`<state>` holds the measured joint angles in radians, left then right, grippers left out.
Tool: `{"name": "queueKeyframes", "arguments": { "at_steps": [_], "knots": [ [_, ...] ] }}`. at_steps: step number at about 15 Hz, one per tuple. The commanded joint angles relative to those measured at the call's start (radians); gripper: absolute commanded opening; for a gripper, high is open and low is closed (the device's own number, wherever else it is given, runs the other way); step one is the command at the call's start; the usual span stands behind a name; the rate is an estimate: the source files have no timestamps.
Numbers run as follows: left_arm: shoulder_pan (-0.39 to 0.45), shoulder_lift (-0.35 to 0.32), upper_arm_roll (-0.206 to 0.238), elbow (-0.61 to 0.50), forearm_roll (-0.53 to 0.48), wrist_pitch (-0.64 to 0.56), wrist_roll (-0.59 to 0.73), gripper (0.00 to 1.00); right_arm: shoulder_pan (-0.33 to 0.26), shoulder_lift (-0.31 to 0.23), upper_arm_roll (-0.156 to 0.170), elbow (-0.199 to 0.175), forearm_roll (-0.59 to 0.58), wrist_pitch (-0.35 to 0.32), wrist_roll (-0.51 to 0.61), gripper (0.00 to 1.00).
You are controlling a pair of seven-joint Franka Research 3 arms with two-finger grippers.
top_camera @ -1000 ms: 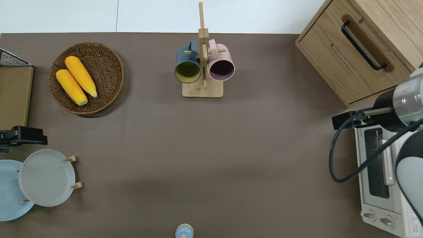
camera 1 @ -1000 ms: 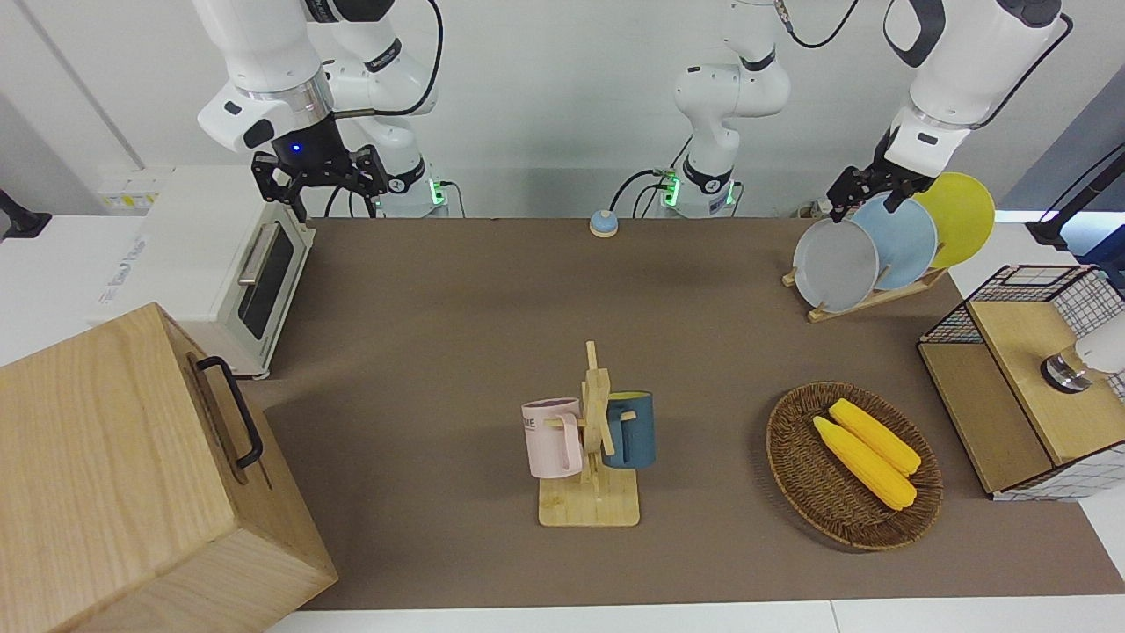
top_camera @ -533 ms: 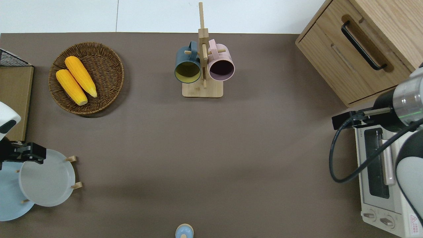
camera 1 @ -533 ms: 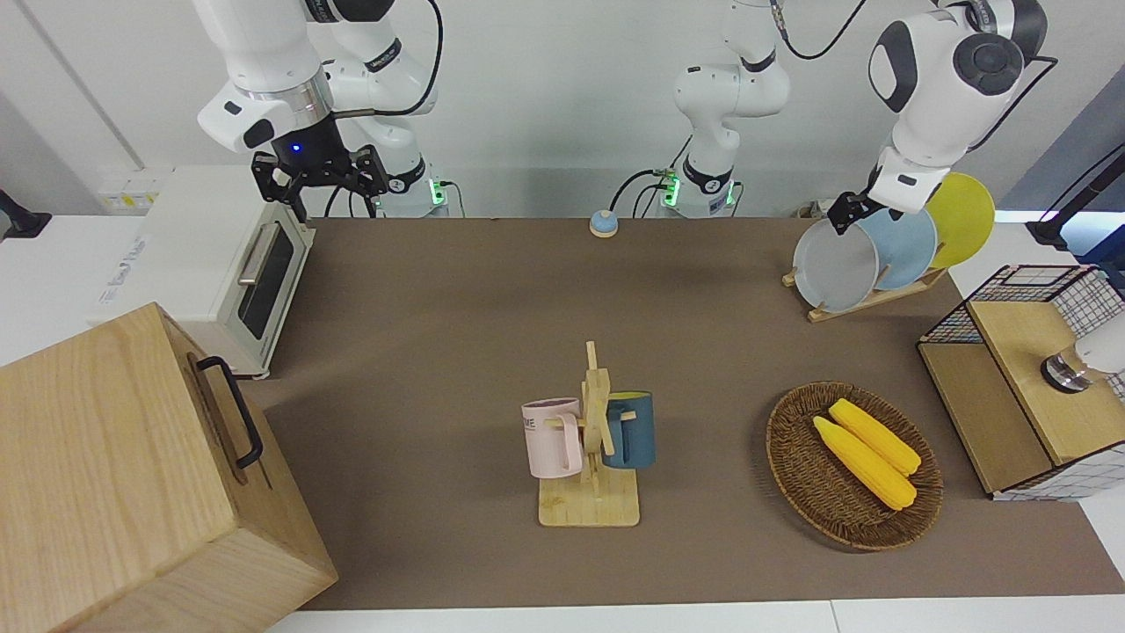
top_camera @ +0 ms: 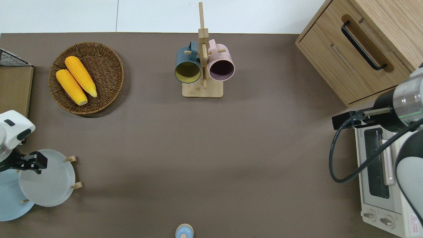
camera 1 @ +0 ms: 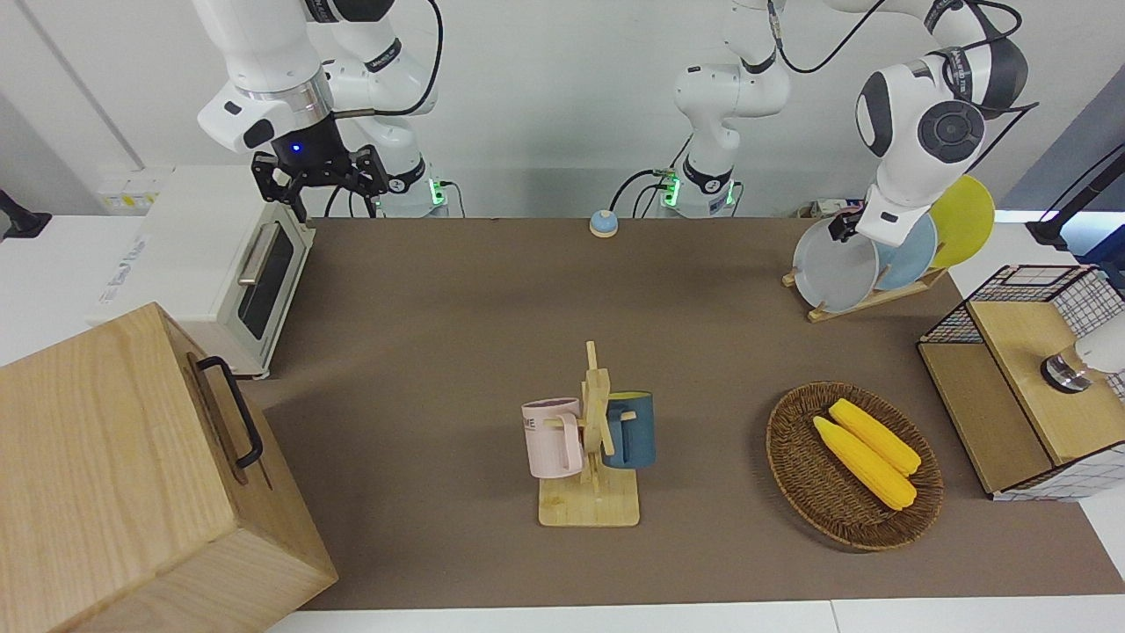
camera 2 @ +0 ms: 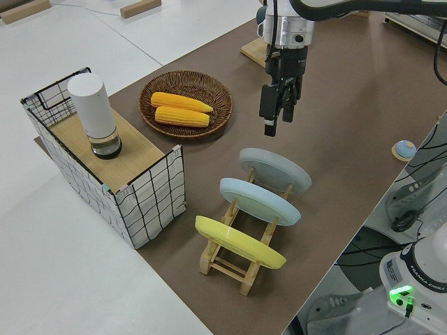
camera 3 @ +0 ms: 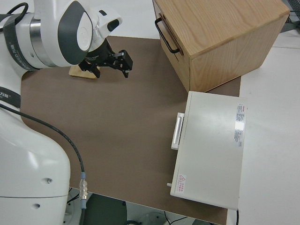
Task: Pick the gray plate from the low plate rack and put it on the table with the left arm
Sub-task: 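Close the left gripper on the rim of the top gray plate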
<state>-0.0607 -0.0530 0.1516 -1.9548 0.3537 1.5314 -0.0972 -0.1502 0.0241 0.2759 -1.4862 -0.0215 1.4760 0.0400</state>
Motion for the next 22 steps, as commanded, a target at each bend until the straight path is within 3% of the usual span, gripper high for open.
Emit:
{"name": "queueKeyframes", "arguments": {
  "at_steps": [1, 3, 9, 10, 22],
  "knots": [
    [-0.013, -0.002, 0.048, -0.021, 0.025, 0.018, -0.013, 0.99, -0.020, -0.003, 0.016, 0.009, -0.001, -0.013, 0.012, 0.983],
    [-0.011, 0.021, 0.054, -0.022, 0.025, 0.026, -0.018, 0.96, -0.019, -0.001, 0.017, 0.009, -0.001, -0.013, 0.012, 0.983],
    [-0.011, 0.039, 0.055, -0.030, 0.021, 0.033, -0.052, 0.06, -0.019, -0.001, 0.016, 0.009, -0.001, -0.014, 0.012, 0.983],
    [-0.011, 0.041, 0.055, -0.030, 0.021, 0.033, -0.052, 0.00, -0.019, -0.003, 0.017, 0.009, -0.001, -0.013, 0.012, 0.983],
    [-0.013, 0.044, 0.057, -0.026, 0.019, 0.036, -0.052, 0.00, -0.020, -0.003, 0.017, 0.009, -0.001, -0.014, 0.012, 0.983]
  ]
}}
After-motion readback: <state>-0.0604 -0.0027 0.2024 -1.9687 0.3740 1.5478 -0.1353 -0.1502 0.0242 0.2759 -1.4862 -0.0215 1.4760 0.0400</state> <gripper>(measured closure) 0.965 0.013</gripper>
